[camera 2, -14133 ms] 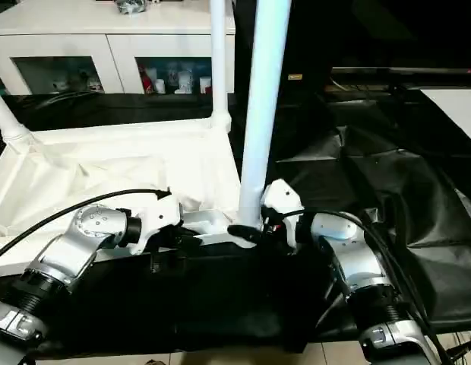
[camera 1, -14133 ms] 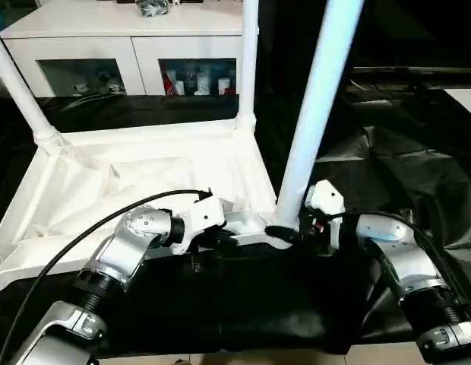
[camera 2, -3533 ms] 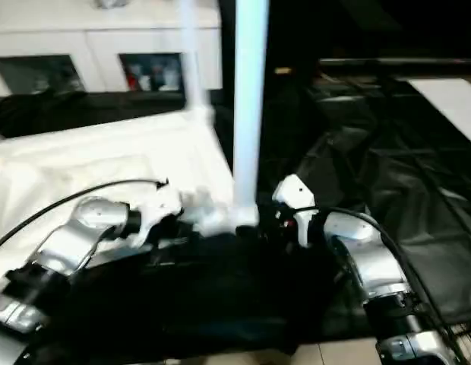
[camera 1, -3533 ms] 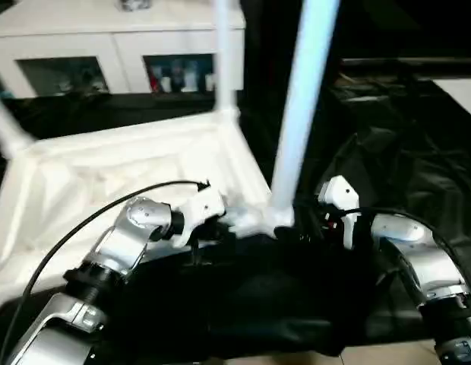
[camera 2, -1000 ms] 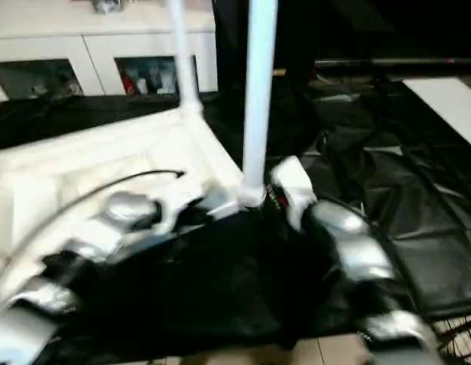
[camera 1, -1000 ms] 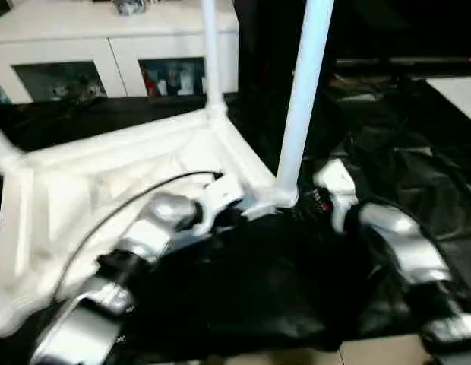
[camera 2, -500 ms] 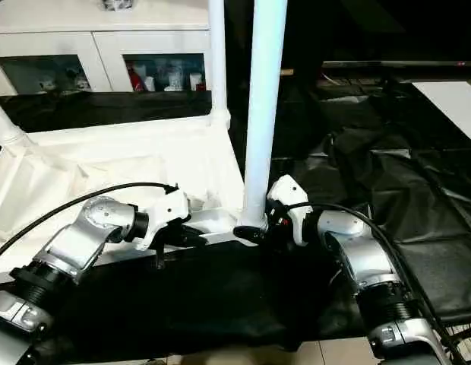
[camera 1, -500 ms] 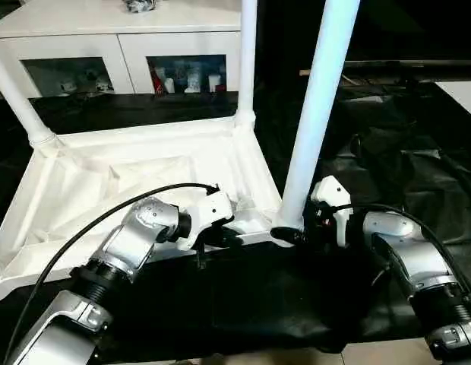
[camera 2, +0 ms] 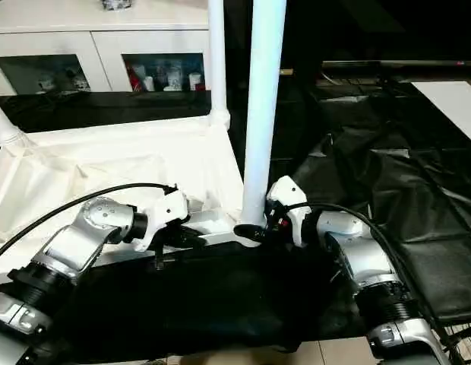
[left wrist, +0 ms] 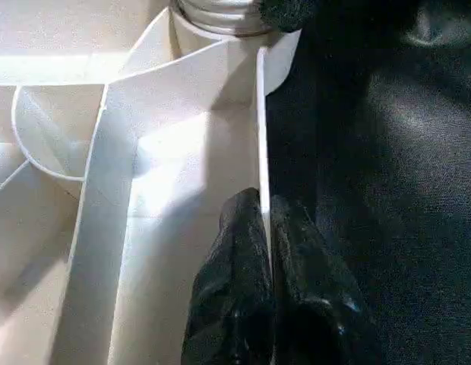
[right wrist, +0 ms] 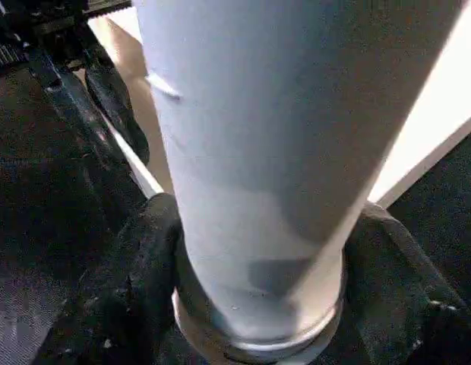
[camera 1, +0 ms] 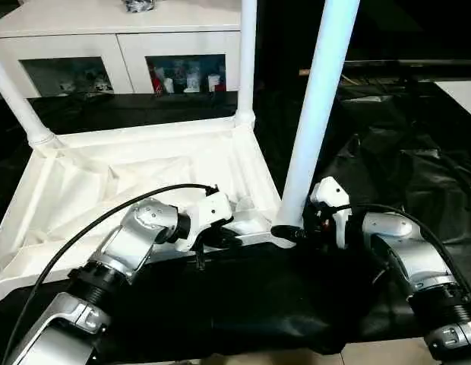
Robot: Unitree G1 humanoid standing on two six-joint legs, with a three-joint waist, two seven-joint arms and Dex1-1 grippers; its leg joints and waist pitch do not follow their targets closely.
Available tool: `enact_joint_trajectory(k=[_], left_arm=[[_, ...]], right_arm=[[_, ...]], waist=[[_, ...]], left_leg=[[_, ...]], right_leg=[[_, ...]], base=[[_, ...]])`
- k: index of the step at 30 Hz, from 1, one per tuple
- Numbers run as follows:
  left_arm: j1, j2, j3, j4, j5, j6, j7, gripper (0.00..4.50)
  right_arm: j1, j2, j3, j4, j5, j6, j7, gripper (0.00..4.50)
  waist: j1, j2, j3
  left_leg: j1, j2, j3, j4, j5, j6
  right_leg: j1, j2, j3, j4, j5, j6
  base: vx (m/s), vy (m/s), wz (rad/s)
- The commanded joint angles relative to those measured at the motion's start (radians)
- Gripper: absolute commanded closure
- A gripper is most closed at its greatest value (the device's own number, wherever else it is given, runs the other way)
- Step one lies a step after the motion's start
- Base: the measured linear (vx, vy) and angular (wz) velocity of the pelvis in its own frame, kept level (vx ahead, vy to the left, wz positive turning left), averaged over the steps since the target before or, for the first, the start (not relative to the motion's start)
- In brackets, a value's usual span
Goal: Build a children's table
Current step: Rotate leg to tighten
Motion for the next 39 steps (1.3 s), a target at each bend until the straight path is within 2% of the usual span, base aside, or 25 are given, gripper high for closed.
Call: enact_joint_trajectory(k=[1, 4, 7, 8, 10, 11, 12, 13, 14, 15, 17, 18, 19, 20, 22, 24, 27, 28, 30, 32, 33, 34, 36, 38, 39], left_arm=[[0.015, 0.006, -0.026, -0.015, 0.002, 0.01, -0.026, 4.5], [0.0, -0.023, -0.011, 0.024, 0.011, 0.016, 0.029, 4.5], [-0.015, -0.049, 0.0, 0.056, 0.019, 0.022, 0.076, 4.5], [-0.021, -0.059, 0.004, 0.07, 0.023, 0.024, 0.094, 4.5], [-0.056, -0.112, 0.024, 0.141, 0.036, 0.04, 0.193, 4.5], [-0.076, -0.142, 0.035, 0.181, 0.043, 0.049, 0.251, 4.5], [-0.114, -0.197, 0.052, 0.252, 0.05, 0.066, 0.341, 4.5], [-0.114, -0.197, 0.052, 0.252, 0.05, 0.066, 0.341, 4.5], [-0.135, -0.227, 0.06, 0.291, 0.055, 0.075, 0.393, 4.5], [-0.135, -0.227, 0.06, 0.291, 0.055, 0.075, 0.393, 4.5], [-0.168, -0.27, 0.067, 0.355, 0.068, 0.07, 0.478, 4.5], [-0.186, -0.295, 0.072, 0.392, 0.071, 0.063, 0.522, 4.5], [-0.19, -0.3, 0.072, 0.399, 0.073, 0.061, 0.529, 4.5], [-0.211, -0.332, 0.074, 0.447, 0.078, 0.048, 0.57, 4.5], [-0.216, -0.341, 0.073, 0.46, 0.08, 0.044, 0.578, 4.5], [-0.219, -0.348, 0.073, 0.472, 0.084, 0.041, 0.583, 4.5], [-0.22, -0.346, 0.074, 0.476, 0.089, 0.036, 0.575, 4.5], [-0.22, -0.344, 0.074, 0.472, 0.088, 0.034, 0.568, 4.5], [-0.213, -0.317, 0.07, 0.438, 0.079, 0.011, 0.5, 4.5], [-0.203, -0.3, 0.064, 0.407, 0.071, 0.007, 0.461, 4.5], [-0.194, -0.288, 0.059, 0.385, 0.068, 0.006, 0.437, 4.5], [-0.194, -0.288, 0.059, 0.385, 0.068, 0.006, 0.437, 4.5], [-0.181, -0.266, 0.049, 0.355, 0.063, -0.006, 0.393, 4.5], [-0.148, -0.216, 0.032, 0.291, 0.053, -0.014, 0.306, 4.5], [-0.136, -0.198, 0.027, 0.269, 0.051, -0.012, 0.282, 4.5]], right_arm=[[0.008, 0.006, -0.008, -0.017, 0.009, 0.01, -0.002, 1.79], [0.007, 0.055, -0.034, 0.021, -0.01, 0.02, -0.127, 1.82], [-0.001, 0.092, -0.057, 0.052, -0.02, 0.031, -0.22, 1.84], [-0.003, 0.108, -0.066, 0.062, -0.022, 0.037, -0.255, 1.84], [-0.009, 0.176, -0.101, 0.092, -0.025, 0.059, -0.393, 1.85], [-0.014, 0.213, -0.12, 0.108, -0.029, 0.068, -0.474, 1.85], [-0.031, 0.279, -0.158, 0.143, -0.033, 0.078, -0.623, 1.85], [-0.031, 0.279, -0.158, 0.143, -0.033, 0.078, -0.623, 1.85], [-0.046, 0.315, -0.182, 0.166, -0.031, 0.084, -0.707, 1.85], [-0.046, 0.315, -0.182, 0.166, -0.031, 0.084, -0.707, 1.85], [-0.074, 0.352, -0.195, 0.204, -0.059, 0.101, -0.83, 1.85], [-0.091, 0.372, -0.197, 0.226, -0.074, 0.098, -0.889, 1.85], [-0.094, 0.376, -0.197, 0.23, -0.077, 0.097, -0.898, 1.85], [-0.115, 0.401, -0.185, 0.252, -0.1, 0.086, -0.948, 1.85], [-0.121, 0.409, -0.178, 0.257, -0.102, 0.078, -0.945, 1.85], [-0.126, 0.416, -0.173, 0.261, -0.104, 0.066, -0.937, 1.85], [-0.126, 0.424, -0.175, 0.25, -0.095, 0.029, -0.894, 1.85], [-0.125, 0.423, -0.176, 0.244, -0.094, 0.022, -0.886, 1.3], [-0.11, 0.4, -0.178, 0.174, -0.076, -0.049, -0.808, 1.16], [-0.101, 0.375, -0.163, 0.141, -0.069, -0.059, -0.754, 0.95], [-0.094, 0.356, -0.152, 0.121, -0.064, -0.055, -0.716, 0.95], [-0.094, 0.356, -0.152, 0.121, -0.064, -0.055, -0.716, 0.72], [-0.081, 0.319, -0.136, 0.09, -0.051, -0.043, -0.643, 0.68], [-0.052, 0.228, -0.095, 0.028, -0.025, -0.015, -0.483, 0.37], [-0.04, 0.192, -0.077, 0.006, -0.018, -0.01, -0.422, 0.37]], waist=[[0.004, -0.007, -0.062], [0.003, -0.004, -0.062], [-0.006, -0.005, -0.056], [-0.007, -0.003, -0.057], [-0.009, -0.004, -0.055], [-0.01, 0.003, -0.055], [-0.013, 0.002, -0.054], [-0.016, -0.001, -0.053], [-0.015, -0.001, -0.055], [-0.013, 0.0, -0.054], [-0.013, 0.0, -0.057], [-0.012, 0.013, -0.056], [-0.015, 0.005, -0.056], [-0.013, 0.003, -0.057], [-0.009, 0.005, -0.059], [-0.008, 0.005, -0.059], [-0.008, 0.004, -0.059], [-0.008, 0.005, -0.059], [-0.004, 0.002, -0.06], [-0.006, 0.0, -0.063], [-0.009, 0.0, -0.064], [-0.012, 0.001, -0.065], [-0.015, 0.0, -0.065], [-0.013, 0.0, -0.066], [-0.01, 0.0, -0.067]], left_leg=[[0.014, 0.063, -0.028, -0.066, -0.132, 0.079], [0.015, 0.063, -0.029, -0.067, -0.137, 0.073], [0.015, 0.059, -0.031, -0.072, -0.2, 0.038], [0.017, 0.059, -0.032, -0.073, -0.214, 0.028], [0.022, 0.058, -0.035, -0.076, -0.257, 0.004], [0.026, 0.057, -0.033, -0.076, -0.264, -0.001], [0.03, 0.057, -0.034, -0.078, -0.28, -0.02], [0.028, 0.052, -0.033, -0.078, -0.284, -0.027], [0.029, 0.053, -0.037, -0.08, -0.302, -0.031], [0.03, 0.053, -0.039, -0.08, -0.307, -0.032], [0.029, 0.054, -0.039, -0.082, -0.301, -0.026], [0.029, 0.053, -0.04, -0.083, -0.303, -0.029], [0.03, 0.05, -0.038, -0.082, -0.315, -0.03], [0.03, 0.05, -0.038, -0.082, -0.315, -0.028], [0.032, 0.048, -0.036, -0.08, -0.307, -0.017], [0.025, 0.051, -0.038, -0.083, -0.297, -0.004], [0.023, 0.05, -0.037, -0.083, -0.297, 0.008], [0.023, 0.05, -0.038, -0.083, -0.297, 0.009], [0.024, 0.052, -0.037, -0.082, -0.297, 0.013], [0.008, 0.053, -0.041, -0.083, -0.24, 0.037], [0.005, 0.054, -0.043, -0.083, -0.228, 0.041], [0.005, 0.054, -0.041, -0.081, -0.216, 0.048], [0.009, 0.052, -0.035, -0.075, -0.208, 0.06], [0.007, 0.054, -0.036, -0.073, -0.183, 0.074], [0.006, 0.057, -0.035, -0.07, -0.161, 0.092]], right_leg=[[0.053, -0.065, 0.045, -0.045, -0.136, -0.267], [0.052, -0.065, 0.046, -0.046, -0.142, -0.266], [0.049, -0.066, 0.046, -0.059, -0.243, -0.245], [0.05, -0.067, 0.046, -0.061, -0.268, -0.238], [0.047, -0.068, 0.046, -0.07, -0.337, -0.211], [0.042, -0.066, 0.047, -0.073, -0.35, -0.205], [0.037, -0.064, 0.048, -0.075, -0.363, -0.201], [0.038, -0.062, 0.047, -0.078, -0.376, -0.193], [0.037, -0.068, 0.046, -0.082, -0.408, -0.176], [0.037, -0.069, 0.045, -0.083, -0.413, -0.172], [0.038, -0.065, 0.045, -0.082, -0.381, -0.172], [0.037, -0.065, 0.045, -0.08, -0.37, -0.172], [0.036, -0.064, 0.044, -0.085, -0.372, -0.168], [0.037, -0.065, 0.044, -0.085, -0.374, -0.167], [0.036, -0.066, 0.045, -0.088, -0.368, -0.162], [0.041, -0.068, 0.046, -0.083, -0.346, -0.166], [0.043, -0.069, 0.045, -0.084, -0.356, -0.163], [0.042, -0.07, 0.045, -0.085, -0.367, -0.161], [0.041, -0.072, 0.045, -0.088, -0.376, -0.153], [0.053, -0.07, 0.045, -0.074, -0.298, -0.161], [0.055, -0.071, 0.044, -0.071, -0.285, -0.167], [0.055, -0.069, 0.043, -0.069, -0.26, -0.179], [0.05, -0.069, 0.044, -0.07, -0.249, -0.198], [0.056, -0.07, 0.044, -0.066, -0.223, -0.211], [0.057, -0.067, 0.045, -0.059, -0.174, -0.222]], base=[[0.0, 0.0, 0.0], [0.0, 0.0, 0.0], [0.0, 0.0, 0.0], [0.0, 0.0, 0.0], [0.0, 0.0, 0.0], [0.0, 0.0, 0.0], [0.0, 0.0, 0.0], [0.0, 0.0, 0.0], [0.0, 0.0, 0.0], [0.0, 0.0, 0.0], [0.0, 0.0, 0.0], [0.0, 0.0, 0.0], [0.0, 0.0, 0.0], [0.0, 0.0, 0.0], [0.0, 0.0, 0.0], [0.0, 0.0, 0.0], [0.0, 0.0, 0.0], [0.0, 0.0, 0.0], [0.0, 0.0, 0.0], [0.0, 0.0, 0.0], [0.0, 0.0, 0.0], [0.0, 0.0, 0.0], [0.0, 0.0, 0.0], [0.0, 0.0, 0.0], [0.0, 0.0, 0.0]])
